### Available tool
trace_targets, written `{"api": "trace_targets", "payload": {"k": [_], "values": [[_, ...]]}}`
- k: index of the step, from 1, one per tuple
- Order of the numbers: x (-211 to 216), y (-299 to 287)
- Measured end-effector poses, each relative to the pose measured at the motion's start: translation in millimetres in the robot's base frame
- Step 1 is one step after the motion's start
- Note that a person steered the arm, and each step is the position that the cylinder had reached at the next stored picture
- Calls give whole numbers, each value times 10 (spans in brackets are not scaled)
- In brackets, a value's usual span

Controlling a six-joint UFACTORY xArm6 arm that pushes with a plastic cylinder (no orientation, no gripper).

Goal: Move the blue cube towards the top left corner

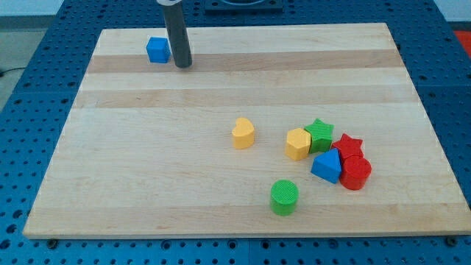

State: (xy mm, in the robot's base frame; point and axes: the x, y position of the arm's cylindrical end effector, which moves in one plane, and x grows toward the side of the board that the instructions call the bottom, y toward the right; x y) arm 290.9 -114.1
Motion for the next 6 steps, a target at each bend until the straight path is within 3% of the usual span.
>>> {"api": "trace_targets", "payload": {"k": [6], "values": [[-335,-352]]}}
